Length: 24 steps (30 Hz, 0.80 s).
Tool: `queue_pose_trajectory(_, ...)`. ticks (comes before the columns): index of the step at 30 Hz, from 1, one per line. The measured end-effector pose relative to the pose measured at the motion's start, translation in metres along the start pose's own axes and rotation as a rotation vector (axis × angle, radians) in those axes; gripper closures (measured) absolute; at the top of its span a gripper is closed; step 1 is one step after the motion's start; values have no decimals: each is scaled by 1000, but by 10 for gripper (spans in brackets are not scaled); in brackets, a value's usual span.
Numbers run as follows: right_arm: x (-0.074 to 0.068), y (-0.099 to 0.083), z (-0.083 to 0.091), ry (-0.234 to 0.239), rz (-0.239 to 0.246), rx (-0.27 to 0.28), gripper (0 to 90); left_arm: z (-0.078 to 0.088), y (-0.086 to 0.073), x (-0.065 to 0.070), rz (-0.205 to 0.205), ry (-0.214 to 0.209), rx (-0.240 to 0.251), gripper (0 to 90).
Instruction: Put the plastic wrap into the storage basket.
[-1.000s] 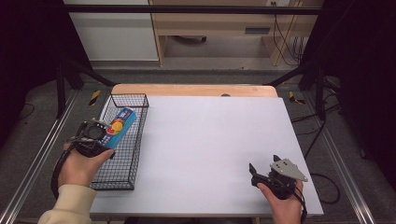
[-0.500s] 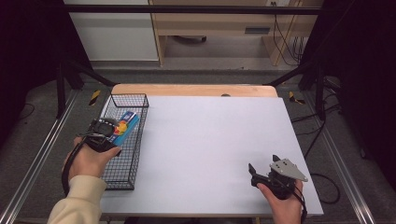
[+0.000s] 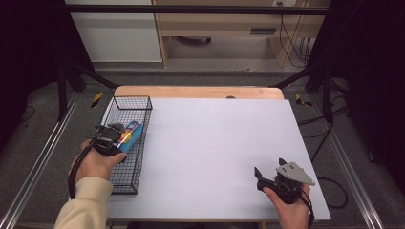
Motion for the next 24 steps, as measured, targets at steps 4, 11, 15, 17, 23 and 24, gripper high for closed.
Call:
queue_pose_trajectory(4, 0, 0, 0, 1, 0, -1, 121, -2, 0, 1, -10, -1, -9, 321)
queue_pose_trajectory(11, 0, 0, 0, 2, 2, -1, 121, -6, -1, 1, 4, -15, -10, 320)
queue_pose_trajectory(15, 0, 0, 0, 4, 0, -4, 121, -7, 0, 1, -10, -4, -8, 318)
queue_pose_trajectory(17, 0, 0, 0, 5, 3, -3, 121, -6, -1, 2, -16, 9, 10, 316)
queue_pose_trajectory(23, 0, -1, 1, 7, 3, -4, 117, 21, -6, 0, -14, 32, 162, 190)
queue_pose_trajectory(24, 0, -1, 1, 7, 4, -6, 116, 26, -8, 0, -16, 26, 191, 178)
Point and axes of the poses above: each handheld gripper's, and its own axes: z roughly backward along the jaws, y roughly out of its top, x roughly to its right, the point moved 2 cm from there along -z, roughly forward along the jaws, and after that the axes turned 8 degrees about z, right-handed, at the moved point
